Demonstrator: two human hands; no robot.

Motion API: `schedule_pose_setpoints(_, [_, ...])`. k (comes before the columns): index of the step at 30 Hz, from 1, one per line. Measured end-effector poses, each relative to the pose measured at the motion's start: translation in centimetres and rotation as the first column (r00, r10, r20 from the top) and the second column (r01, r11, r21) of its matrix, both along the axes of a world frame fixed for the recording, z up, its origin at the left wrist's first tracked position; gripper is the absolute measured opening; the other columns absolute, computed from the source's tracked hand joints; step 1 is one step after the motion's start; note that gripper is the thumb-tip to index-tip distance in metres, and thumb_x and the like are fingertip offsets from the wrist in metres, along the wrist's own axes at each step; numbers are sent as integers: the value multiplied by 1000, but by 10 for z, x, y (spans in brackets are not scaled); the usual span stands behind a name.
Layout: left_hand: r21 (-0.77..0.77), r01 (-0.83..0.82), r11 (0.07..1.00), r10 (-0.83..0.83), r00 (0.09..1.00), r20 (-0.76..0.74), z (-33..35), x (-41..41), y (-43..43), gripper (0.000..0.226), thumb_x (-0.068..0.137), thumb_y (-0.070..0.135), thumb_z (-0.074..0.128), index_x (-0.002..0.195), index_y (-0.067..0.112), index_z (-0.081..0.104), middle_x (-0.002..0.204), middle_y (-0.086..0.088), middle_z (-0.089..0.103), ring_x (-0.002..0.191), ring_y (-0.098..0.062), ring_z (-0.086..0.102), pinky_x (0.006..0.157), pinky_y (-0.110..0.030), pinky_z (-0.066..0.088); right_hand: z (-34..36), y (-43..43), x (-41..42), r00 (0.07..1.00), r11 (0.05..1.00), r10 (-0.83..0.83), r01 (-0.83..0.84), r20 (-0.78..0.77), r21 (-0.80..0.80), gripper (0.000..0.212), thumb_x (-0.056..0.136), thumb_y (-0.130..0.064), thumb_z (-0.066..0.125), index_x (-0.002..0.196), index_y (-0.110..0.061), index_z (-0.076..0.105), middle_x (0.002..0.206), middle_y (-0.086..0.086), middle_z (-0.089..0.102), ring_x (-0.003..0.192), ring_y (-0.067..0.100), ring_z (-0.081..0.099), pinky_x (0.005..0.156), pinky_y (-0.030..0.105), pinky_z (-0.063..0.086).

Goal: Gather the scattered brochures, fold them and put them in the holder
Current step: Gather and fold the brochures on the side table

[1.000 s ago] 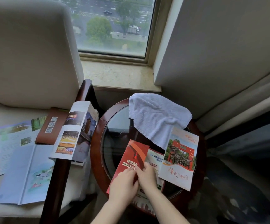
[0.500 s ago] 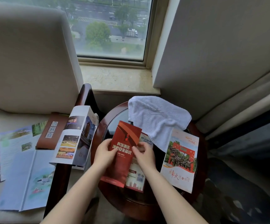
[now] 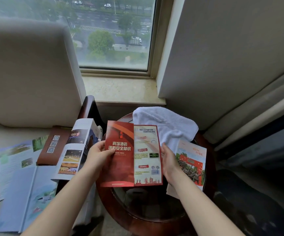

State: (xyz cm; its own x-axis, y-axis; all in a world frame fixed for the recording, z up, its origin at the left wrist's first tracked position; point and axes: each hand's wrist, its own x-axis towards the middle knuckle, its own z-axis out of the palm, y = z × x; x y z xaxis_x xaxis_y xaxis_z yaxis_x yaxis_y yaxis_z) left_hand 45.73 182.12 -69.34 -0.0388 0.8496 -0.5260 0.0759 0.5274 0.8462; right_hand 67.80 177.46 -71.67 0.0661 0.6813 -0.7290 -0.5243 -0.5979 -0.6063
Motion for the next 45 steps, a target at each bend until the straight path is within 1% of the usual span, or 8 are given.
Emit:
schedule_pose_setpoints(7, [67,80,995,-67,981,-181,3,41,4,25,80,-3,64,91,20,67,90,-3,72,86,-20,68,81,-33,54,35,1,17,700,969,115,-234,705,74,24,85,-7,65,100,-25,65,90,-7,72,82,15,72,69,33,60])
schedule_pose_setpoints(14, [-130,-36,991,68,965,255,16,52,12,20,90,-3,56,91,14,65,83,-7,72,57,-12,71,49,-25,57,47,-10,69,915,969,208,-240,345,51,30,83,-16,74,112,-18,68,91,5,78,64,12,72,44,19,47])
schedule_pose_setpoints(20, [-225,116,967,-40,948,316,19,62,11,48,88,-13,52,122,21,53,97,-15,70,65,-20,74,50,-28,57,50,-24,66,783,950,171,-292,598,111,40,91,-8,60,121,-34,62,106,-5,72,75,1,69,51,13,48])
schedule_pose_setpoints(28, [-195,94,976,-35,958,285,21,118,-9,42,87,12,67,124,14,49,102,-13,69,78,-23,70,63,-32,57,53,-45,-1,126,831,176,-550,976,-79,40,92,-41,48,131,-35,56,125,-11,56,115,12,50,97,32,45])
schedule_pose_setpoints(32, [-100,147,984,-127,976,179,18,146,-28,30,83,-12,58,110,1,63,80,-6,71,66,-19,68,64,-29,56,43,-61,12,584,959,49,-254,810,125,27,88,-36,63,110,-21,70,120,-3,59,113,12,56,94,27,48])
schedule_pose_setpoints(38, [-203,256,945,-214,954,207,-9,193,-55,25,82,-6,62,97,13,67,95,-12,73,79,-26,73,67,-35,60,9,-83,89,768,955,-212,293,604,-37,29,88,-15,68,112,-25,53,98,-1,68,82,12,69,61,28,57])
schedule_pose_setpoints(41, [-136,343,930,-356,931,-86,-31,211,-69,20,79,6,62,94,16,68,84,6,69,69,-9,67,55,-23,52,-14,-84,110,693,959,-115,265,711,-104,34,88,-10,66,119,-17,55,93,1,69,75,11,67,58,27,54])
schedule_pose_setpoints(45, [-193,530,826,-556,705,-441,-53,219,-83,28,78,17,56,104,12,62,105,-4,56,93,-25,62,81,-40,56,-43,-87,111,521,941,168,167,837,-293,38,86,-16,68,121,-18,55,117,5,61,95,21,63,63,28,49])
